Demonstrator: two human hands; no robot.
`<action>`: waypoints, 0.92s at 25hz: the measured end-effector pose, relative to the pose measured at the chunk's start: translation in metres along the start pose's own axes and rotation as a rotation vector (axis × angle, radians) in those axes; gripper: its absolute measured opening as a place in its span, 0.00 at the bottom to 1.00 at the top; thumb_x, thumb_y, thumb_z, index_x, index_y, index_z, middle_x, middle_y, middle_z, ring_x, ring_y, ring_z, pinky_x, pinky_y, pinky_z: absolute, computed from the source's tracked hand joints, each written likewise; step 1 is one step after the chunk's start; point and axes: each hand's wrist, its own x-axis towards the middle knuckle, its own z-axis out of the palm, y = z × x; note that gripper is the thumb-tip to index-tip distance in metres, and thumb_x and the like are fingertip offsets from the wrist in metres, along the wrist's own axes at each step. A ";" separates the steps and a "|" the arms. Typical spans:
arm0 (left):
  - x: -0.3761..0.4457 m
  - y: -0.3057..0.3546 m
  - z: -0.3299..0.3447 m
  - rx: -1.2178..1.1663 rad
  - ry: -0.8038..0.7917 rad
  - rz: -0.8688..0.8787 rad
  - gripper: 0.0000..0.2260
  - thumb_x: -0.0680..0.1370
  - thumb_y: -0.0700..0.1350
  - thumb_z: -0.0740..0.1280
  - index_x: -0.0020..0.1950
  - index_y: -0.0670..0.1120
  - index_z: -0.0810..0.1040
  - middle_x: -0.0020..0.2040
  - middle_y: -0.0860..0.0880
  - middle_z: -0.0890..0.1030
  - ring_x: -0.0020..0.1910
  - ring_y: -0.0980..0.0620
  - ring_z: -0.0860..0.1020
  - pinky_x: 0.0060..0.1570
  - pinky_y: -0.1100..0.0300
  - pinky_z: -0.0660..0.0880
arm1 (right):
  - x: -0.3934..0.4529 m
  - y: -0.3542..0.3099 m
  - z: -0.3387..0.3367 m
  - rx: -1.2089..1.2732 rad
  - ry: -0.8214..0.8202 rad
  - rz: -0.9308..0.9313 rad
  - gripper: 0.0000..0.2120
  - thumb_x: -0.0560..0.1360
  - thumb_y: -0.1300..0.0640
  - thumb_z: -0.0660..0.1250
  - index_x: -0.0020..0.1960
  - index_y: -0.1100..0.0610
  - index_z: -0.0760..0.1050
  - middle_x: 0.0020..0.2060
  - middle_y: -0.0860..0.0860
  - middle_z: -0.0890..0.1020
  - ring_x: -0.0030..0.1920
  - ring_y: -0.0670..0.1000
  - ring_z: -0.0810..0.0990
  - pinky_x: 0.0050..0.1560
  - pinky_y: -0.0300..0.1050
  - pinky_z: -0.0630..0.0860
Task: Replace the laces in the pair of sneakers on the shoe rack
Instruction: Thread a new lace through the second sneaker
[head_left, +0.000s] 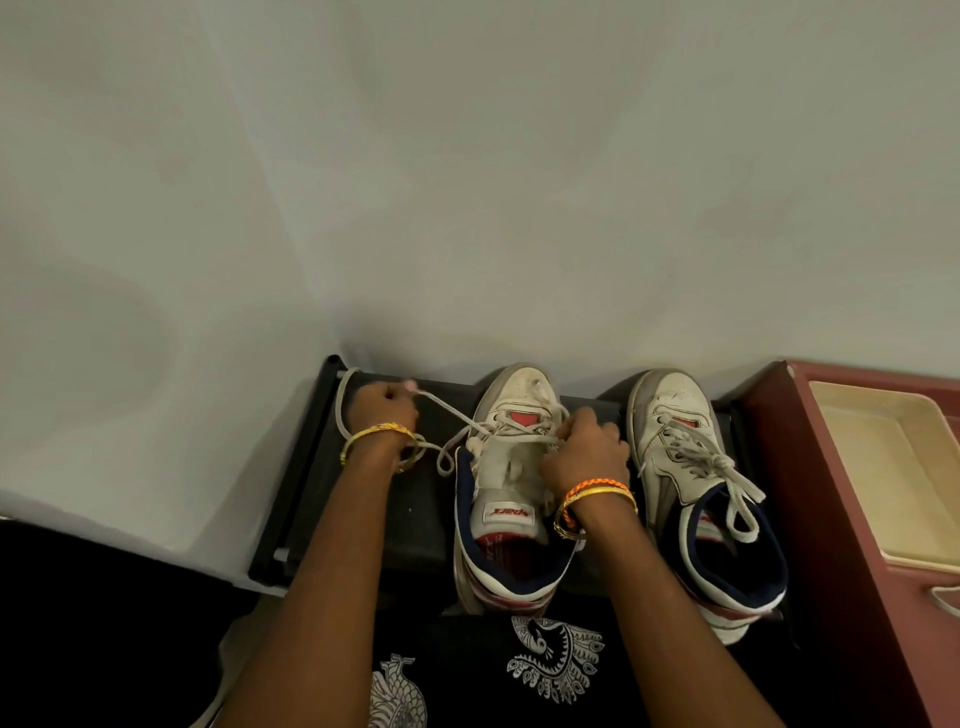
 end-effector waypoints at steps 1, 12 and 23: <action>0.008 -0.001 -0.010 -0.098 0.201 0.043 0.12 0.80 0.45 0.62 0.54 0.36 0.78 0.46 0.41 0.80 0.41 0.49 0.75 0.47 0.57 0.71 | -0.002 0.002 0.000 0.035 0.010 0.016 0.20 0.71 0.57 0.67 0.61 0.60 0.68 0.60 0.60 0.69 0.62 0.62 0.68 0.61 0.54 0.70; -0.014 -0.008 0.009 0.551 -0.236 0.584 0.12 0.76 0.45 0.68 0.59 0.55 0.79 0.61 0.44 0.72 0.64 0.40 0.66 0.64 0.47 0.67 | 0.002 0.005 -0.009 0.168 -0.187 0.076 0.13 0.75 0.56 0.64 0.57 0.61 0.71 0.53 0.59 0.77 0.47 0.55 0.73 0.45 0.42 0.68; -0.018 -0.022 0.019 0.513 -0.078 0.442 0.06 0.77 0.44 0.66 0.51 0.44 0.80 0.62 0.44 0.70 0.62 0.44 0.69 0.61 0.45 0.66 | -0.003 0.012 -0.007 0.327 -0.065 0.099 0.06 0.74 0.59 0.65 0.50 0.59 0.74 0.45 0.55 0.76 0.44 0.53 0.73 0.44 0.43 0.69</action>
